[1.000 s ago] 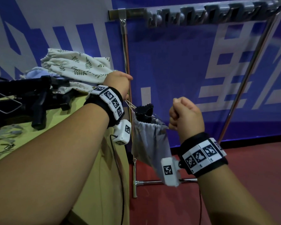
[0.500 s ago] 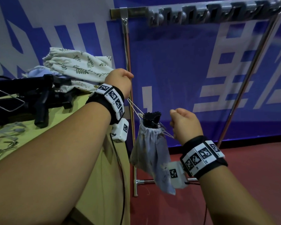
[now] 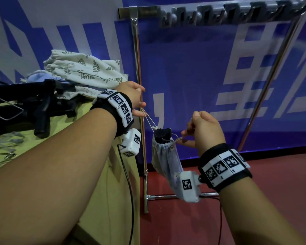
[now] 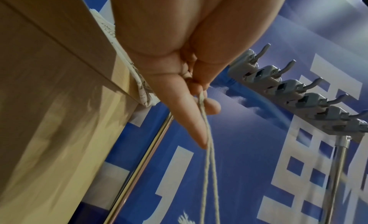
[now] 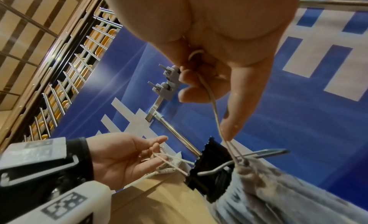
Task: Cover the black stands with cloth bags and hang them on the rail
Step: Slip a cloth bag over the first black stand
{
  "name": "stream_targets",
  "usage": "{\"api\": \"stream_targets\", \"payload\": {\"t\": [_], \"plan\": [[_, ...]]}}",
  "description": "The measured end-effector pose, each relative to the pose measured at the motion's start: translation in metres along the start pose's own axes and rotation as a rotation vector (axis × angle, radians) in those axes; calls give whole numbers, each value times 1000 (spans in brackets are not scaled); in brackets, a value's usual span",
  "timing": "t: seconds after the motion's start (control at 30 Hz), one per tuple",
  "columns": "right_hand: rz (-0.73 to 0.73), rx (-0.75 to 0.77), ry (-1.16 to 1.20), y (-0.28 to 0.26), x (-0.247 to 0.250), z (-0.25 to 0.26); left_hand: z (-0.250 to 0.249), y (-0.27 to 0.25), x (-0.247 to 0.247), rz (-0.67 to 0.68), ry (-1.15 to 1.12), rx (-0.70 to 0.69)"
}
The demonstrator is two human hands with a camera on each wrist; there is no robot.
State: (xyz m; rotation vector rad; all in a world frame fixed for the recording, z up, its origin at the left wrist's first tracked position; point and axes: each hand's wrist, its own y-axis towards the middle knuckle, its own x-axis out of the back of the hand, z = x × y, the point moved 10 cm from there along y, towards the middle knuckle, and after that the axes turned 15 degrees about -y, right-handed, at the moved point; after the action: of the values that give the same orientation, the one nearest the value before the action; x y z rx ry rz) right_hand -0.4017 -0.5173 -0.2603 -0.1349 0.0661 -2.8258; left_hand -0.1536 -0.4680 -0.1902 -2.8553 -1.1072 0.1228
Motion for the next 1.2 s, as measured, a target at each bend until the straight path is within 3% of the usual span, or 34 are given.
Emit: {"api": "stream_targets", "payload": {"t": [0.13, 0.33, 0.5, 0.67, 0.8, 0.93, 1.2], "plan": [[9, -21, 71, -2, -3, 3, 3, -4, -3, 14, 44, 26], [35, 6, 177, -5, -8, 14, -5, -3, -8, 17, 31, -63], [9, 60, 97, -9, -7, 24, -4, -16, -24, 122, -11, -45], [-22, 61, 58, -6, -7, 22, -6, -17, -25, 136, 2, -57], [-81, 152, -111, 0, -1, 28, -5, -16, -24, 167, 98, -90], [-87, 132, -105, 3, 1, 23, -9, -15, -29, 218, 165, -157], [-148, 119, -116, -1, 6, 23, -5, -15, -32, 258, 198, -156]]}}
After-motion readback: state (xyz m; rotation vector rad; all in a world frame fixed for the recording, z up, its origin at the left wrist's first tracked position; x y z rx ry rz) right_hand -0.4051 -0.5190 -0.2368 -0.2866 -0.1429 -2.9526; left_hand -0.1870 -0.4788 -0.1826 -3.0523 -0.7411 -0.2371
